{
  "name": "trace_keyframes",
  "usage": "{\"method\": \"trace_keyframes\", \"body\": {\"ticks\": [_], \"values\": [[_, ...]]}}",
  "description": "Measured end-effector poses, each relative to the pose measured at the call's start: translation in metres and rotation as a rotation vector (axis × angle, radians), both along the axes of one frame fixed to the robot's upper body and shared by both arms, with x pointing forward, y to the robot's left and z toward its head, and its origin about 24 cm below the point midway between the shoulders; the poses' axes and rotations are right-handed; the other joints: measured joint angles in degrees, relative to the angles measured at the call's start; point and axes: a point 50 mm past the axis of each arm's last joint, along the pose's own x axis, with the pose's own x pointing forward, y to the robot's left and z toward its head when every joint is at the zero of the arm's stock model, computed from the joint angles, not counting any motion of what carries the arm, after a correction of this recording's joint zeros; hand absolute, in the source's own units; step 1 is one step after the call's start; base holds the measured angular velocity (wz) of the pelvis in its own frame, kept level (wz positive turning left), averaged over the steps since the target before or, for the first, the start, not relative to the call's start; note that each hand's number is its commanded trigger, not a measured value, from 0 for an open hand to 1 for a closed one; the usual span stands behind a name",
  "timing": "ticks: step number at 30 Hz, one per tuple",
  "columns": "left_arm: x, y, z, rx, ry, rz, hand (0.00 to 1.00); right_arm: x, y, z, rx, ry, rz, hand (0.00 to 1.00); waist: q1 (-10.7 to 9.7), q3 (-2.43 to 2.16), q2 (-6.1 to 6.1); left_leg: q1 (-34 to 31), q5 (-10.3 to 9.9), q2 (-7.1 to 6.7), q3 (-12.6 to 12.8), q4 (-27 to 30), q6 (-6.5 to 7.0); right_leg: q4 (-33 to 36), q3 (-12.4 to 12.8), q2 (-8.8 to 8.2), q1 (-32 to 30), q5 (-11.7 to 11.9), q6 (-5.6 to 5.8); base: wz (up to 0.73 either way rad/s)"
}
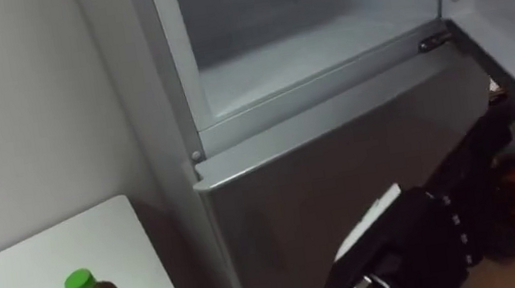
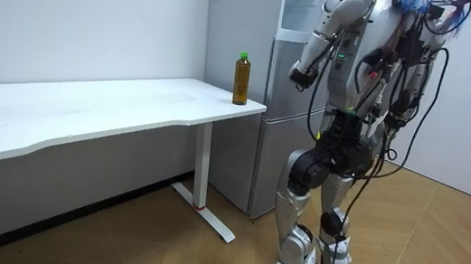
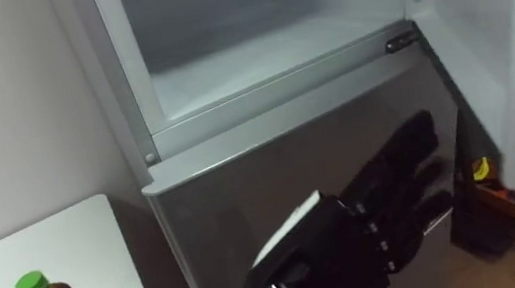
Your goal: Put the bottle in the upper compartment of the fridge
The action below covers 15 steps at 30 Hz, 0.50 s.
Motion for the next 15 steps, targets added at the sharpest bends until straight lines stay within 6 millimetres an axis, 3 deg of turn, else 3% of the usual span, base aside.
{"method": "trace_keyframes", "body": {"ticks": [15], "values": [[-0.0020, -0.0017, -0.0038, 0.073, -0.064, -0.036, 0.00, 0.0014, -0.0004, 0.0005, -0.012, -0.002, -0.001, 0.00, 0.00, 0.17, -0.28, 0.21, -0.07, 0.05, 0.34, -0.20, -0.12, -0.03, 0.04, 0.05, -0.03, -0.14, -0.08, 0.00]]}}
